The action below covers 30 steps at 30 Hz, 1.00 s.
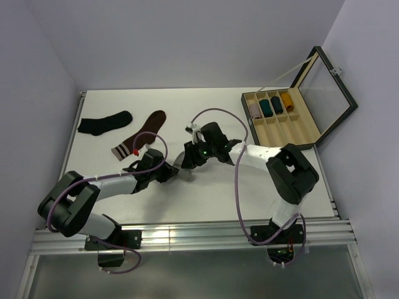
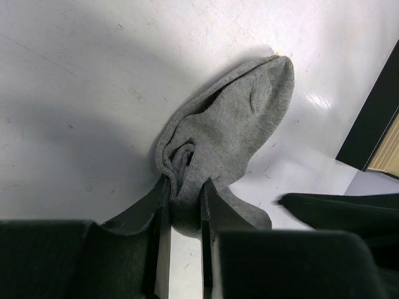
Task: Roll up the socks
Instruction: Roll the sock at the center of the board.
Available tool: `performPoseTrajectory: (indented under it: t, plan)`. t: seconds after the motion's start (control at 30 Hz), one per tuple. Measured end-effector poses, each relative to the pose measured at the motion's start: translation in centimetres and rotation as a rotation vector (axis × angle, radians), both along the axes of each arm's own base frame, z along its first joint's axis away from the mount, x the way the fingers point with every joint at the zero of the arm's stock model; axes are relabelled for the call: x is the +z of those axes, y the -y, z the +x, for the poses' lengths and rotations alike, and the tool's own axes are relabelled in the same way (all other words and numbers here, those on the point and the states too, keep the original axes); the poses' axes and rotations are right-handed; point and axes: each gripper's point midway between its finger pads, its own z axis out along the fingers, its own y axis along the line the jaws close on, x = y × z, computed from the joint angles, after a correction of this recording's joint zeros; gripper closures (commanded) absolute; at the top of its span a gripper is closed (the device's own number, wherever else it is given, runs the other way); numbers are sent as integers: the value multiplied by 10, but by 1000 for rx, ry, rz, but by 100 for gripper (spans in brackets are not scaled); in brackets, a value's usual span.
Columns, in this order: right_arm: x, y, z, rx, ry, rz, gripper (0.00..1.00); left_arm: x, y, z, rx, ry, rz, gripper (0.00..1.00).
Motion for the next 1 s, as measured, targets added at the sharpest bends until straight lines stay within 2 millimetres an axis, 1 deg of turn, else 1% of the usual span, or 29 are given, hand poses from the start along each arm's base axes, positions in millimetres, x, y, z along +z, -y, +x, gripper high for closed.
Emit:
performPoseTrajectory:
  t: [0.1, 0.17, 0.23, 0.27, 0.37, 0.43, 0.5, 0.67, 0.87, 1.0]
  plan:
    - [20, -2, 14, -41, 52, 41, 54, 0, 0, -1, -9, 1, 3, 100]
    - [23, -4, 21, -57, 67, 51, 55, 0, 1, -1, -14, 3, 5, 100]
    - [18, -7, 28, -78, 65, 45, 55, 0, 1, -1, -17, 5, 7, 100]
    - [12, -8, 33, -90, 59, 37, 55, 0, 0, -1, -17, 5, 7, 100]
    - [-13, -8, 40, -124, 22, 4, 55, 0, 1, -1, -20, 4, 8, 100]
    - [-32, -5, 41, -148, -11, -25, 55, 0, 1, -1, -21, 5, 8, 100]
    - [-46, -2, 42, -182, -46, -33, 55, 0, 1, -1, -21, 4, 8, 100]
    - [-47, 9, 52, -266, -83, 18, 55, 1, -2, -2, -15, 2, 13, 100]
    - [-48, 29, 56, -340, -112, 34, 55, 7, -6, -2, -5, 8, 12, 100]
    - [-46, 33, 56, -349, -117, 38, 55, 5, -8, -4, -5, -3, 19, 100]
